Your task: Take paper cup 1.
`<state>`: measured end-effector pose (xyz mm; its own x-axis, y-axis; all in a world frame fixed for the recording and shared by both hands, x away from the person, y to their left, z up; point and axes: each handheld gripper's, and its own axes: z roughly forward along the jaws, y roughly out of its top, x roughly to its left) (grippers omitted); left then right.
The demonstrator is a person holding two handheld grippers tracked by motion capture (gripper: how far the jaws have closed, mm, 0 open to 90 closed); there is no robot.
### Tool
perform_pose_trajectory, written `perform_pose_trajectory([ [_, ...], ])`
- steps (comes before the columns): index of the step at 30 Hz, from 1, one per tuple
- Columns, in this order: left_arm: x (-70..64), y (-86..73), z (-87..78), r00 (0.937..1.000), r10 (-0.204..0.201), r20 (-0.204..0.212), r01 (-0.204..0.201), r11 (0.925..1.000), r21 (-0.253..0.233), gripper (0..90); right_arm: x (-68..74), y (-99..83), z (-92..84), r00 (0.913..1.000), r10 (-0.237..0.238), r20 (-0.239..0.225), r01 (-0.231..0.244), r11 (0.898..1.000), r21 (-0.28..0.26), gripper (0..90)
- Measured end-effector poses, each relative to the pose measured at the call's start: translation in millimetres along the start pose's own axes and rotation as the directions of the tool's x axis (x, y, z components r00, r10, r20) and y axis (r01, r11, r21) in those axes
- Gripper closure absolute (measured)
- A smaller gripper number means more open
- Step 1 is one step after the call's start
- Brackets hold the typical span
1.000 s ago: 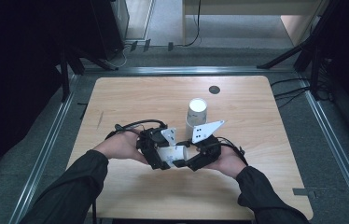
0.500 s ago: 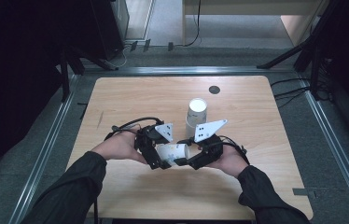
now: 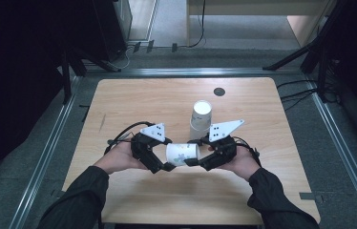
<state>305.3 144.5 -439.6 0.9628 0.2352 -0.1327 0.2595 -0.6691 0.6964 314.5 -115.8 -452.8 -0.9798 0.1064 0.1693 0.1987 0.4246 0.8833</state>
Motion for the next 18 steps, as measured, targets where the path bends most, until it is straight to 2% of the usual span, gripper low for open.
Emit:
perform_pose_trajectory([
  [3,-2.0,-6.2,2.9,0.9998,-0.020,0.009,0.020,0.9986,-0.049,9.4,-0.9,-0.7,-1.8,1.0000,-0.002,-0.008,0.001,1.000,-0.014,34.5],
  [5,-3.3,-8.6,4.0,0.9998,-0.022,-0.002,0.021,0.9972,-0.072,9.4,-0.3,-1.1,-2.9,0.9998,0.008,-0.020,-0.008,1.000,-0.020,34.4],
  [6,-3.5,-10.5,5.4,0.9992,-0.038,0.014,0.039,0.9949,-0.093,9.4,-0.3,-1.2,-3.2,0.9998,0.004,-0.019,-0.005,1.000,-0.018,34.5],
  [9,-4.7,-13.5,8.1,0.9986,-0.052,0.013,0.053,0.9921,-0.114,9.4,-0.7,-2.0,-4.3,0.9997,0.009,-0.024,-0.009,1.000,-0.021,34.4],
  [13,-4.6,-16.5,10.2,0.9954,-0.084,0.047,0.090,0.9824,-0.164,9.5,-1.5,-2.2,-5.1,0.9993,0.014,-0.034,-0.015,0.999,-0.031,34.4],
  [18,-6.9,-17.3,13.0,0.9952,-0.084,0.051,0.093,0.9762,-0.196,9.5,-2.1,-3.1,-3.9,0.9987,0.023,-0.045,-0.025,0.999,-0.032,34.4],
])
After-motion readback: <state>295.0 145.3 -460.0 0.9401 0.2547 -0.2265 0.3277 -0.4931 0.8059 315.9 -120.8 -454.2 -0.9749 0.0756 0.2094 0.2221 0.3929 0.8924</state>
